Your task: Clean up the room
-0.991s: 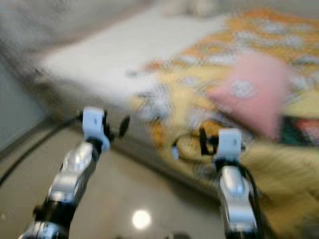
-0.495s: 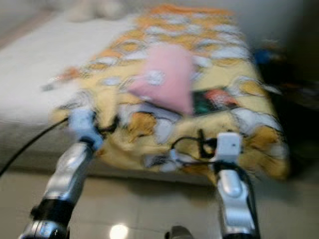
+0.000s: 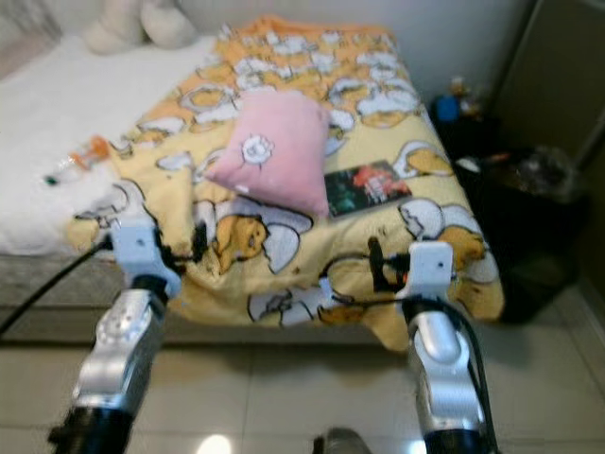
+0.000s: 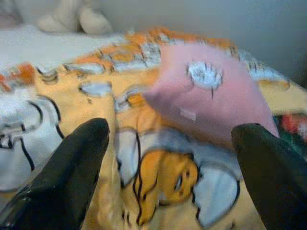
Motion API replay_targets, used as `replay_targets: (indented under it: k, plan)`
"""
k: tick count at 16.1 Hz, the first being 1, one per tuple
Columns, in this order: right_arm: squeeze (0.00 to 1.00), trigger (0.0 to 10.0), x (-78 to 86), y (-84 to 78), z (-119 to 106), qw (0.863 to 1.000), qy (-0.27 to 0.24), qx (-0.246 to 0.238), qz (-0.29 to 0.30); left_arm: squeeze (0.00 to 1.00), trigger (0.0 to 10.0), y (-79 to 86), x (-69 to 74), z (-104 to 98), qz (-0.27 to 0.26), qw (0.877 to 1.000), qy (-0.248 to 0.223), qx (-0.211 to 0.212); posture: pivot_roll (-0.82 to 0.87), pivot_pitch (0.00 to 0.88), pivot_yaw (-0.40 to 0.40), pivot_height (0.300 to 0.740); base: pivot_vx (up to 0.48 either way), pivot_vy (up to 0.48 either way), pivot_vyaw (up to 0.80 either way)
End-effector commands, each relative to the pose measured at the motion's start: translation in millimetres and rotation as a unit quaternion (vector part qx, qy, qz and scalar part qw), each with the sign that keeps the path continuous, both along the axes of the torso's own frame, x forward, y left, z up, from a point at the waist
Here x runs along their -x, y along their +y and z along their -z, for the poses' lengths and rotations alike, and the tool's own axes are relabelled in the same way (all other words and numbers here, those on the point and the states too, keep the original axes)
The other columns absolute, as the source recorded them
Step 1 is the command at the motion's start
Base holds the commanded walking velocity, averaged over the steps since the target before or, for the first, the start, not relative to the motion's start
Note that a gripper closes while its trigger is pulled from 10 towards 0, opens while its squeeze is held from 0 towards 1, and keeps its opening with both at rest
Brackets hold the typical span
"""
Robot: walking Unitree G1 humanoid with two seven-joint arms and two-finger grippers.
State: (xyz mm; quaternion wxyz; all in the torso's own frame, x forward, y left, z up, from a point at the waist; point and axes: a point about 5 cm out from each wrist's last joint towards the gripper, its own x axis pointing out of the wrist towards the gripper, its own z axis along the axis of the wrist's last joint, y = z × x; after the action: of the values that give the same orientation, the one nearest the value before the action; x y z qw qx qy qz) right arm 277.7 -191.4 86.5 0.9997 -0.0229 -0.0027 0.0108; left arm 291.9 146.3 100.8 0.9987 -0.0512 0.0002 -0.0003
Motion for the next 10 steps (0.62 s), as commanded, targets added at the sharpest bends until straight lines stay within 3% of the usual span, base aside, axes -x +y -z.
replay_targets:
  k: [1, 5, 10]
  plan:
    - [0.0, 10.0, -2.0, 2.6, -2.7, 1.0, -0.002, -0.01, -0.004, 0.0, 10.0, -3.7, 0.2, -2.3, 0.006, 1.0, -0.001, -0.025, -0.19, 0.0, 0.044, 0.723, 0.0, 0.0, 0.0]
    - [0.0, 10.0, -0.3, 5.5, 2.0, 1.0, 0.005, -0.008, -0.011, 0.0, 10.0, 0.8, -4.4, 3.5, -0.006, 0.999, 0.026, -0.034, -0.19, 0.0, 0.053, 0.723, 0.436, 0.0, 0.0]
    - [0.0, 10.0, -4.4, 7.7, -0.2, 1.0, 0.002, -0.007, -0.009, 0.0, 10.0, -1.2, -16.3, -8.9, -0.011, 0.999, 0.008, -0.035, -0.2, 0.0, 0.064, 0.723, 0.48, 0.0, 0.0]
